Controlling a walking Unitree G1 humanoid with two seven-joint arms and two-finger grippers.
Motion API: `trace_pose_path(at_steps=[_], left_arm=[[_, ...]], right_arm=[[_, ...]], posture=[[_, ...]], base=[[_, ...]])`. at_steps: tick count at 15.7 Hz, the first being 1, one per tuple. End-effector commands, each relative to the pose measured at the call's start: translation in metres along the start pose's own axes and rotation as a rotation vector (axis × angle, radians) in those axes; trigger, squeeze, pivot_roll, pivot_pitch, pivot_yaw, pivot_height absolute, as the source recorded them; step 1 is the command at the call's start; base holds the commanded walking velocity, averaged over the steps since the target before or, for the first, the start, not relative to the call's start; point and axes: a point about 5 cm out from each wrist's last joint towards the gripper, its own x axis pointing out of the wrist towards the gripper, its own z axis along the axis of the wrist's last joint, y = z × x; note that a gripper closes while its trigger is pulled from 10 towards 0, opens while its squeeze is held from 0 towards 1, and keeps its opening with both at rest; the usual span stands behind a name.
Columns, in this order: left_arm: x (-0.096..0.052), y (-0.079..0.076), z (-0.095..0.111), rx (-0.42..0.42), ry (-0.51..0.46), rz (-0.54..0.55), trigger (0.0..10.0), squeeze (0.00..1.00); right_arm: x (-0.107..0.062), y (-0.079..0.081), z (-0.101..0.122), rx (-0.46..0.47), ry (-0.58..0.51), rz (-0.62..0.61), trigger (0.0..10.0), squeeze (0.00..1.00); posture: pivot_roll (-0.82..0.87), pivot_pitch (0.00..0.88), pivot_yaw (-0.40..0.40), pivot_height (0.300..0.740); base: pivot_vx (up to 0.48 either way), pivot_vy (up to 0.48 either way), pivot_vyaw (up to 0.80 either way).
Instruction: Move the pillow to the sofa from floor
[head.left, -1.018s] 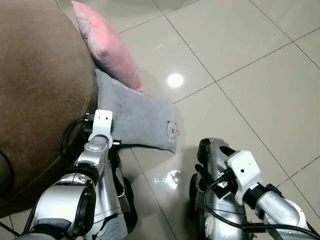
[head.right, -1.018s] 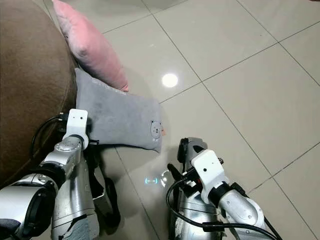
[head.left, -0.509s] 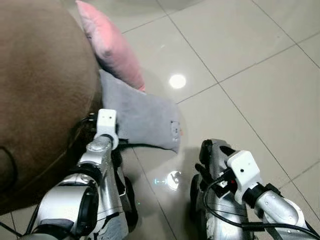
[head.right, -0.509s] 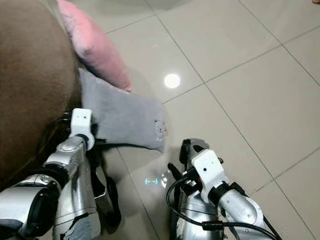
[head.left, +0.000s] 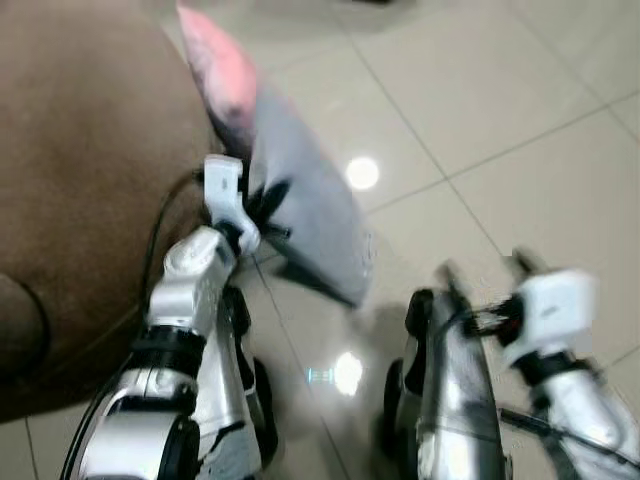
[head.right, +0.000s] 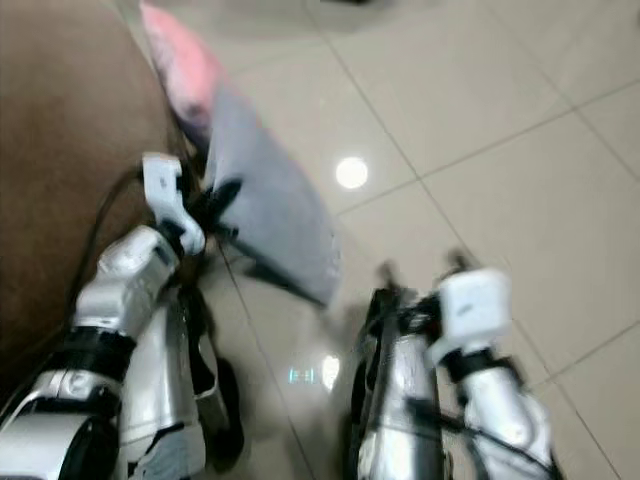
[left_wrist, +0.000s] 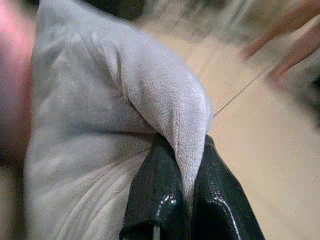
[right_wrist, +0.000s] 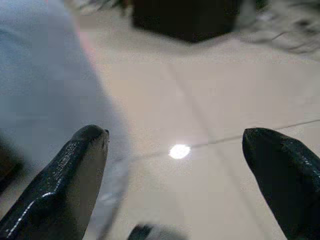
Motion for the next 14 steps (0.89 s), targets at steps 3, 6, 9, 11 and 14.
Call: trace_pose_path(at_steps=[3,6,9,11,14], left_arm=[[-0.013,-0.01,0.033,0.154,-0.119,-0.012,0.0,0.0],[-0.034,-0.025,0.046,0.141,-0.143,0.01,0.0,0.0],[-0.033,-0.039,0.045,0.174,-0.143,0.004,0.0,0.0],[-0.032,-0.043,0.039,0.203,-0.114,0.029,10.0,0.0],[-0.024,-0.037,0.028,0.253,-0.043,0.118,10.0,0.0]], right_arm=[[-0.004,-0.01,0.013,0.06,-0.057,-0.137,10.0,0.0],[0.008,-0.01,0.025,0.047,-0.095,-0.15,10.0,0.0],[0.024,-0.017,0.027,0.048,-0.096,-0.177,10.0,0.0],[0.028,-0.018,0.029,0.038,-0.1,-0.181,10.0,0.0],[0.033,-0.02,0.028,0.053,-0.089,-0.196,10.0,0.0]], posture=[[0.0,0.093,0.005,0.485],[0.03,0.037,-0.023,0.515],[0.05,0.014,-0.052,0.54],[0.04,0.001,-0.061,0.56],[0.04,0.0,-0.072,0.595]], base=[[0.0,0.0,0.0],[0.0,0.0,0.0],[0.0,0.0,0.0],[0.0,0.0,0.0],[0.0,0.0,0.0]])
